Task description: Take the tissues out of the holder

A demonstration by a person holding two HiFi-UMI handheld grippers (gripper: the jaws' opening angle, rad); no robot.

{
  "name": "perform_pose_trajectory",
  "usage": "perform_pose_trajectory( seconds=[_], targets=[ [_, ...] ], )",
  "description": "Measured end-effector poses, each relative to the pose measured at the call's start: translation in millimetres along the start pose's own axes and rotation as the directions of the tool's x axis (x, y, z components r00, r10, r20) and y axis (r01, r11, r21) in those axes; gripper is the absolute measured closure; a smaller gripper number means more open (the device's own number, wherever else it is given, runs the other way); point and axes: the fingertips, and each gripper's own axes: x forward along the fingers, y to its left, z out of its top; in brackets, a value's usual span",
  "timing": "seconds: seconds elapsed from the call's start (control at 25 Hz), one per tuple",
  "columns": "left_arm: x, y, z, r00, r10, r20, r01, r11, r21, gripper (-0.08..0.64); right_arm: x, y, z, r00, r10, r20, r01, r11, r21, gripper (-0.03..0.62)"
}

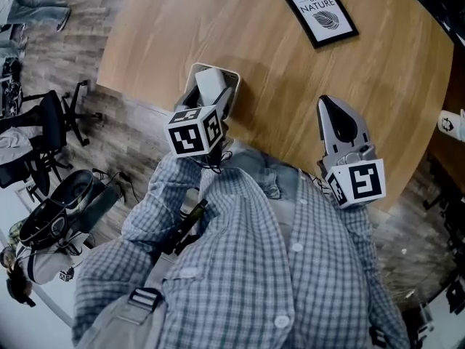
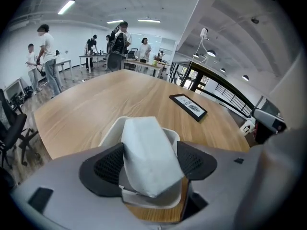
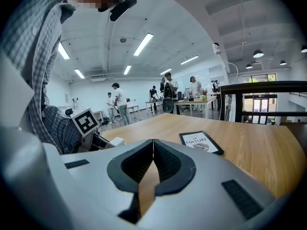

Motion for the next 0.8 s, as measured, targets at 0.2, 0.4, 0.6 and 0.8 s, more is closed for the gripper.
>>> perform_pose_trajectory(
  seconds=[0.2, 0.4, 0.6, 0.8],
  targets=[
    [4.6, -0.5, -1.2, 1.0, -0.012, 0.002, 0.012, 0.999, -0.038, 0.216, -1.5, -2.2, -0.8, 1.0, -0.007, -0.004, 0.007, 1.0, 0.007, 0.581],
    [4.4, 0.3, -2.7, 1.0, -0.023, 0.015, 0.024, 0.999, -0.044, 0.213, -2.4, -1.7, -3.4, 1.0, -0.012, -0.008, 0.012, 1.0, 0.009, 0.581],
    [3.8, 3.3, -3.6, 1.0, -0.03, 0.003, 0.03, 0.999, -0.041, 0.222, 0.9, 2.2, -1.9, 1.0, -0.011, -0.006, 0.011, 1.0, 0.005, 0.581],
    [2.0, 4.4, -2.6, 0.998, -0.06, 0.002, 0.06, 0.997, -0.048, 0.262, 3.8, 6.0, -0.5, 1.0, -0.01, -0.009, 0.01, 1.0, 0.0, 0.581]
  ],
)
